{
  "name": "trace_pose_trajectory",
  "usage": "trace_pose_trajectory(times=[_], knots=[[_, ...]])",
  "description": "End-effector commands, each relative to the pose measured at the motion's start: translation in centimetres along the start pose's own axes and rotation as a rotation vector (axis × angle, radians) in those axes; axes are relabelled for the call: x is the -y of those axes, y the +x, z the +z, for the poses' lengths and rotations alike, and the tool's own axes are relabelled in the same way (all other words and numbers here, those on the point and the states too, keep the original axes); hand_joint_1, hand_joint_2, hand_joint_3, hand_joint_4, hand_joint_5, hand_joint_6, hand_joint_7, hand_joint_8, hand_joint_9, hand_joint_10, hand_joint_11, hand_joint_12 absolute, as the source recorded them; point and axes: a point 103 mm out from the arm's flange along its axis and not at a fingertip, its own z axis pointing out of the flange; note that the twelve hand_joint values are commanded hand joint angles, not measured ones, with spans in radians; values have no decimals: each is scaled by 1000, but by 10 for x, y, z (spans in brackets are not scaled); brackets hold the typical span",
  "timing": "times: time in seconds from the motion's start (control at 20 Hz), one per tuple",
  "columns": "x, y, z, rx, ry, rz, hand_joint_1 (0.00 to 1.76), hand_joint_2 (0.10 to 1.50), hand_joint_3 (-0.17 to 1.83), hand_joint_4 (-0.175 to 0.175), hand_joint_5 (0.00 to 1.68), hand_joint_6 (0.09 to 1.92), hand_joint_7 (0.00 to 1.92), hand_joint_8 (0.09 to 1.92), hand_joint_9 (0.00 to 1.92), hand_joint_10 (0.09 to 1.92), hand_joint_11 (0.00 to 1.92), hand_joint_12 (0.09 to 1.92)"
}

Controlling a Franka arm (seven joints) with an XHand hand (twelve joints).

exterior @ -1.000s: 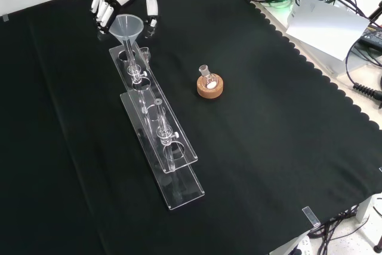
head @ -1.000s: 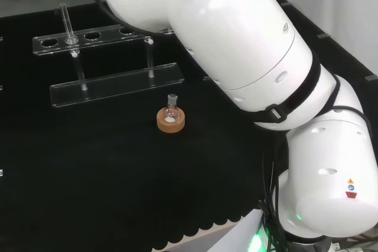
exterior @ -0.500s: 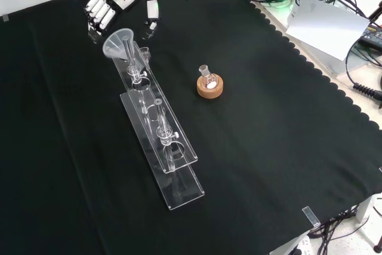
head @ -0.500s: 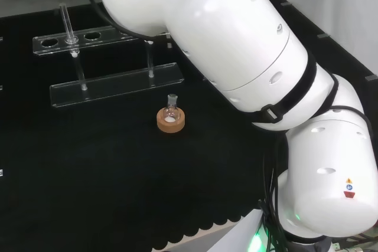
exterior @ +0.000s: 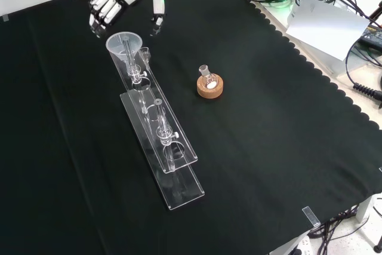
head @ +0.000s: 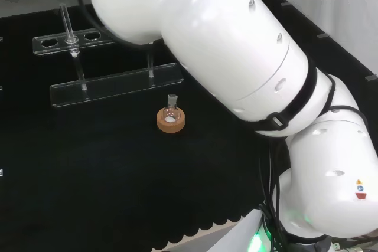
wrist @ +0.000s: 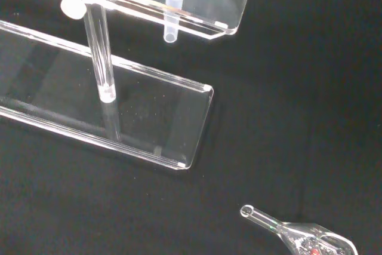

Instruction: Put the funnel back on the funnel stand.

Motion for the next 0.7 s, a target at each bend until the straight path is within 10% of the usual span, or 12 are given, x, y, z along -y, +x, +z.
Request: trace_pose_trajectory(times=[0.05, 0.25, 0.7], knots=[[72, 3, -13, -46, -130, 36, 729, 696, 452, -74, 237, 87, 166, 217, 175, 727, 27, 1432], [114, 7, -11, -61, -184, 80, 719, 728, 461, -74, 334, 87, 162, 590, 330, 704, 128, 1421], [183, 17, 3, -90, -216, 137, 712, 762, 485, -73, 452, 87, 238, 697, 467, 684, 235, 1397]])
